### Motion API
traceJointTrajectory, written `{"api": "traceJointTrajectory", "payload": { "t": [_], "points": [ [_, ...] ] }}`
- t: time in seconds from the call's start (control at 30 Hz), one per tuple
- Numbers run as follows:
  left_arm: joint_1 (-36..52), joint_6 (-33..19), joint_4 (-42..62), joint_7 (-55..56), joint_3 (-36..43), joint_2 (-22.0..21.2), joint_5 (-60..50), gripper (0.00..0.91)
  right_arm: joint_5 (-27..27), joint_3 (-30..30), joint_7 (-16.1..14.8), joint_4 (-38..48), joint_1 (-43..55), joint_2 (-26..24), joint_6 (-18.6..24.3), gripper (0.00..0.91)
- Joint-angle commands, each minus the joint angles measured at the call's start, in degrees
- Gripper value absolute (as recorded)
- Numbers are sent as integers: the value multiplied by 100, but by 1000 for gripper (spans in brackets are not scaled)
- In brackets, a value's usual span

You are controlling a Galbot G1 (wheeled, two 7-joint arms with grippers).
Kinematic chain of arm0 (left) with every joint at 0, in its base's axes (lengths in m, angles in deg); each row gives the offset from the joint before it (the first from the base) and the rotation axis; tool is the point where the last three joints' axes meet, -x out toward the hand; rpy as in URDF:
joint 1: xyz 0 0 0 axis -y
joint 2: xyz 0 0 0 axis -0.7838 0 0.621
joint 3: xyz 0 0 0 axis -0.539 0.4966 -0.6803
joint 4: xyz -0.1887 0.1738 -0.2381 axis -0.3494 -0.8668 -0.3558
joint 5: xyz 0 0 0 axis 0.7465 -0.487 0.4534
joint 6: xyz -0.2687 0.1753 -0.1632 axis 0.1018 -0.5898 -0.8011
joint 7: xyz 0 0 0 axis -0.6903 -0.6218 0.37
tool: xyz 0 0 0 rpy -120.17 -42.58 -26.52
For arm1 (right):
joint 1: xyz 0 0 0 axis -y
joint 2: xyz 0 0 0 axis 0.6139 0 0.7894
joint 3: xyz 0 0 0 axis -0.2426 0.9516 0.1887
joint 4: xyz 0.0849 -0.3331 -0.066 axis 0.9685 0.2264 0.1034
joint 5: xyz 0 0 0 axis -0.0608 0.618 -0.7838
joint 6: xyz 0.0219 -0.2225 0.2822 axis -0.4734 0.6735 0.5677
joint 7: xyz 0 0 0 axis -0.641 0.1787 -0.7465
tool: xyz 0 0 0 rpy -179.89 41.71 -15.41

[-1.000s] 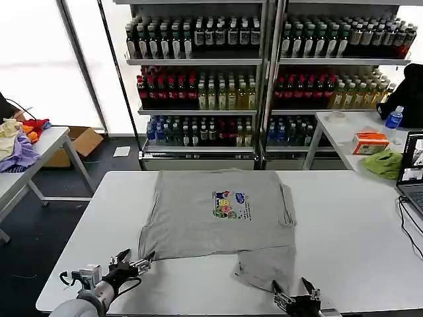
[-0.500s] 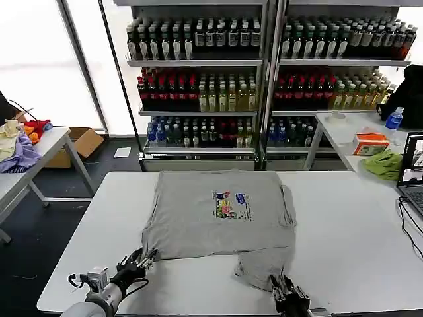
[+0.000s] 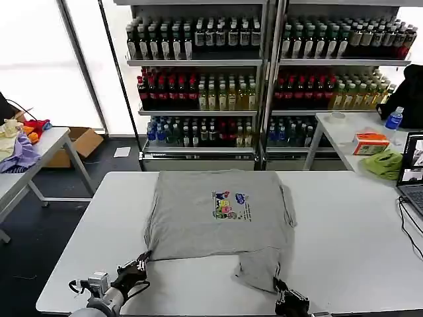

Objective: Fold and organize the clothes.

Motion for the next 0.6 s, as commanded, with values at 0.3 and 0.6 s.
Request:
{"api": "traceJointTrajectory", "payload": {
  "t": [0.3, 0.6],
  "points": [
    [-1497, 105, -1640, 126, -845, -370, -159, 10, -356, -429, -89, -881, -1893, -588, 608, 0],
    [-1966, 305, -1994, 105, -1322, -31, -84, 10, -1074, -376, 130, -1226, -2464, -867, 1143, 0]
  ]
}}
